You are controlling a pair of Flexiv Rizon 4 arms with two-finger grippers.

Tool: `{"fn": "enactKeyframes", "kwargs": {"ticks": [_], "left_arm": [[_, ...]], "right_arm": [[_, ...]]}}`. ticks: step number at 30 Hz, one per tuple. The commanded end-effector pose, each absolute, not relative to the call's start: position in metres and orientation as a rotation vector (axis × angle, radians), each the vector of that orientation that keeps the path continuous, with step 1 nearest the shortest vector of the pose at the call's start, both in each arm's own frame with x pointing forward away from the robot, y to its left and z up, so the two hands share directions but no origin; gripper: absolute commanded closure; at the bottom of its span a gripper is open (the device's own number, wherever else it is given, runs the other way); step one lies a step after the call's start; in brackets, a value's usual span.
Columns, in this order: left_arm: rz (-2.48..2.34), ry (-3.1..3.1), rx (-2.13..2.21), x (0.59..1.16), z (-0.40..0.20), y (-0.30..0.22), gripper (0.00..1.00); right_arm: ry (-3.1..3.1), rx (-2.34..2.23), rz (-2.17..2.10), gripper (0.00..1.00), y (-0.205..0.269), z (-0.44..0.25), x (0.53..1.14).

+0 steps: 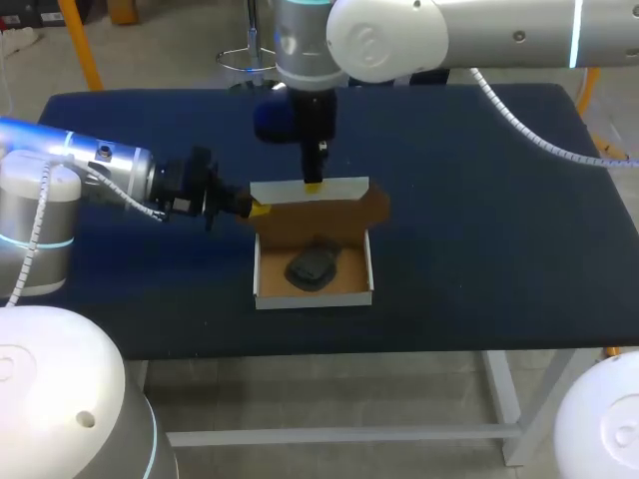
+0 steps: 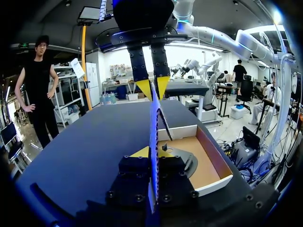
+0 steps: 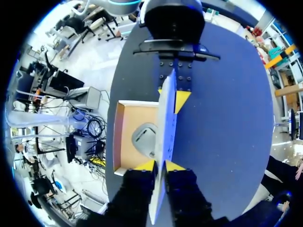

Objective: Assemble the packaging by folding the flat box into shape, placing the metal phone stand inside, and closing the box properly

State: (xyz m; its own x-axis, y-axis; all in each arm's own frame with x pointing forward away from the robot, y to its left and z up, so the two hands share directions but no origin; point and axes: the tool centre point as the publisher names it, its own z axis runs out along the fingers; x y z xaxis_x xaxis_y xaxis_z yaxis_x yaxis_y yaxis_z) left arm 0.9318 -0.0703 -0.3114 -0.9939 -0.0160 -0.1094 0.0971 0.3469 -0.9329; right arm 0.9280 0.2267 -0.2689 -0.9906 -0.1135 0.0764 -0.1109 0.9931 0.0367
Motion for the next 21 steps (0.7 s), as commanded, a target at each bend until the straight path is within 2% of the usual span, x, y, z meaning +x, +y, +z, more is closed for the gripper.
{"fn": "enactKeyframes", "kwargs": {"ticks": [1,10,21], "left_arm": [[-1.741,2.497,0.078,0.932,-0.313,-0.072,1.00],[-1.741,2.497,0.078,0.932,-0.313,-0.072,1.00],[-1.741,2.497,0.078,0.932,-0.313,-0.072,1.00]], "right_arm": [[-3.065,0.171,-0.067,0.00,0.227,-0.263,0.925],[-3.110,0.051,-0.127,0.00,0.223,-0.235,0.931],[-3.128,-0.449,-0.150,0.00,0.201,-0.208,0.952]]}}
